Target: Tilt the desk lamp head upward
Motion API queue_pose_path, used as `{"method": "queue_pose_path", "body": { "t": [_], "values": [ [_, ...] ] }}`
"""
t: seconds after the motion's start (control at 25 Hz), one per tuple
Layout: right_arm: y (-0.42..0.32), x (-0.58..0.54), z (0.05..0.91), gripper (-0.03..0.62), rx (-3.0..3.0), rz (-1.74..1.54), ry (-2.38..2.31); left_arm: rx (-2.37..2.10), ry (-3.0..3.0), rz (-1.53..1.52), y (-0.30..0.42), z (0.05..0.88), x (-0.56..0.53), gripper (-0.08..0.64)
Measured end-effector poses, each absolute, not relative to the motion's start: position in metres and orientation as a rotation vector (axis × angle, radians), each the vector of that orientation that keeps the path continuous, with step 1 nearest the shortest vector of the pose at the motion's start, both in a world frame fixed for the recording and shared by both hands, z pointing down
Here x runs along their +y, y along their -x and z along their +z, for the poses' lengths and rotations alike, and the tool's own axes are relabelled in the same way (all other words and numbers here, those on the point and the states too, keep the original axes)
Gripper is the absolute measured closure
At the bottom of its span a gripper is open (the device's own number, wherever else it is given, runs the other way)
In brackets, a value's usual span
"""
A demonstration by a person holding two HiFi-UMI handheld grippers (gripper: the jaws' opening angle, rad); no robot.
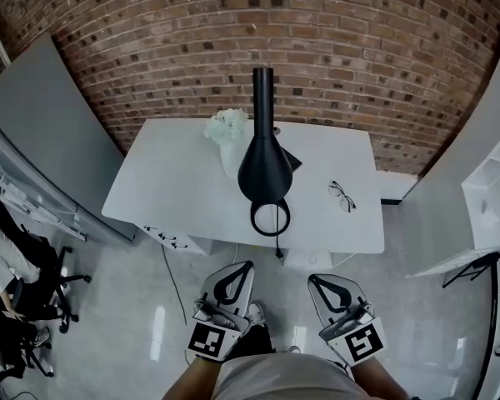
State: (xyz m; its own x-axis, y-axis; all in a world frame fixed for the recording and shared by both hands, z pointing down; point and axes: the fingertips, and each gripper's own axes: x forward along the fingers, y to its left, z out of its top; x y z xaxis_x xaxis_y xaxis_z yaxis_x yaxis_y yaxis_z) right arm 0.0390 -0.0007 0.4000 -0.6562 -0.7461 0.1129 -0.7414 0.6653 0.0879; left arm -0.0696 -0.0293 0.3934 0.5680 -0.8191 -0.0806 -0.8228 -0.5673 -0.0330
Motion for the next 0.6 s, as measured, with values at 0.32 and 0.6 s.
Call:
{"method": "queue_pose_path", "body": {
  "t": [0.32, 0.6],
  "values": [
    [-0.006, -0.077, 0.393, 0.577, -2.669, -0.069, -1.289, 1.294, 2.842, 0.099, 0.083, 0.413, -0.094, 0.557],
    [0.008, -0.108, 0.391, 0.577, -2.65, -0.022, -1.298, 1.322, 2.885, 0.14, 0.087, 0.431, -0.126, 0.557]
  ]
}}
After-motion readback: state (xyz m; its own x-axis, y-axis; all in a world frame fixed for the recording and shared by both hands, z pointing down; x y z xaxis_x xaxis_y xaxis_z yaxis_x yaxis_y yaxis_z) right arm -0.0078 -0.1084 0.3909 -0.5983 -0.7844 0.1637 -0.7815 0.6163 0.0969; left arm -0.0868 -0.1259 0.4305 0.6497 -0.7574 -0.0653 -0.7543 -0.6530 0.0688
